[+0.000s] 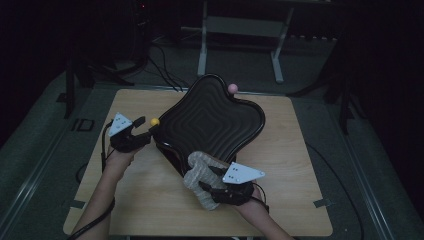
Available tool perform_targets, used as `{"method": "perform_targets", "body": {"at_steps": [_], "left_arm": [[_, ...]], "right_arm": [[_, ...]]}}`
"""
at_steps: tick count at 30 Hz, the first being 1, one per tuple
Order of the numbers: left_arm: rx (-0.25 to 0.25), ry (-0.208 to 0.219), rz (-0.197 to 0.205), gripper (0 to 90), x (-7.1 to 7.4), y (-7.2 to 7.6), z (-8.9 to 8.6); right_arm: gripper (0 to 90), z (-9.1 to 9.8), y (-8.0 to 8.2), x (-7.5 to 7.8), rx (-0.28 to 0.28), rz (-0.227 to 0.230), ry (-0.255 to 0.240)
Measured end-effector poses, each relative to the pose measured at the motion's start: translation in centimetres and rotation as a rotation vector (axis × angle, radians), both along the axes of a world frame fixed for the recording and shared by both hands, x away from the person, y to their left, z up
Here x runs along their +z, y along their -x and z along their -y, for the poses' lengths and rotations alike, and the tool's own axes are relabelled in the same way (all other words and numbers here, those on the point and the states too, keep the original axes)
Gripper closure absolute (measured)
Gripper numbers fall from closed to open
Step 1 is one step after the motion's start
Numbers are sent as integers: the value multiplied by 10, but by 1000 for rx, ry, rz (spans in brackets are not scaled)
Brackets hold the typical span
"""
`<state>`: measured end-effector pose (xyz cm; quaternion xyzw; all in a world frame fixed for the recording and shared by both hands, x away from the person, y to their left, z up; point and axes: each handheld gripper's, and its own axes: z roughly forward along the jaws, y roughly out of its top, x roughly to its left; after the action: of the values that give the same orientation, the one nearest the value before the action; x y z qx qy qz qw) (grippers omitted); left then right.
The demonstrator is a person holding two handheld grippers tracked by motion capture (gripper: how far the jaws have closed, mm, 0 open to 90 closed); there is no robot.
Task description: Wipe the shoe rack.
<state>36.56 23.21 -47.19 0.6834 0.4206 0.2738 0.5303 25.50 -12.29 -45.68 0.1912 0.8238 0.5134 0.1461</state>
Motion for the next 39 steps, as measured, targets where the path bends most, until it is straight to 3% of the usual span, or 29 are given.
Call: {"method": "perform_targets", "body": {"at_steps": [6, 11, 13, 17, 20, 31, 39], "left_arm": [[-2, -30, -45, 402, -2, -15, 7], [-1, -51, -37, 514, -4, -20, 11], [0, -60, -52, 563, -5, -22, 11], [-6, -75, -66, 574, -7, -25, 10], [-12, -104, -43, 585, -7, -25, 11], [-11, -76, -56, 600, -8, -19, 6], [-11, -71, -60, 600, -8, -7, -1]], "right_arm": [[459, 0, 0, 0, -1, 2, 8], [460, 1, 1, -1, -4, -1, 1], [460, 1, 1, -1, -2, -2, 2], [460, 1, 1, -1, -2, 2, 10], [460, 1, 1, -2, -7, 1, 5], [462, 2, 1, -2, -10, 30, 32], [462, 9, -5, -1, -1, 16, 37]]}}
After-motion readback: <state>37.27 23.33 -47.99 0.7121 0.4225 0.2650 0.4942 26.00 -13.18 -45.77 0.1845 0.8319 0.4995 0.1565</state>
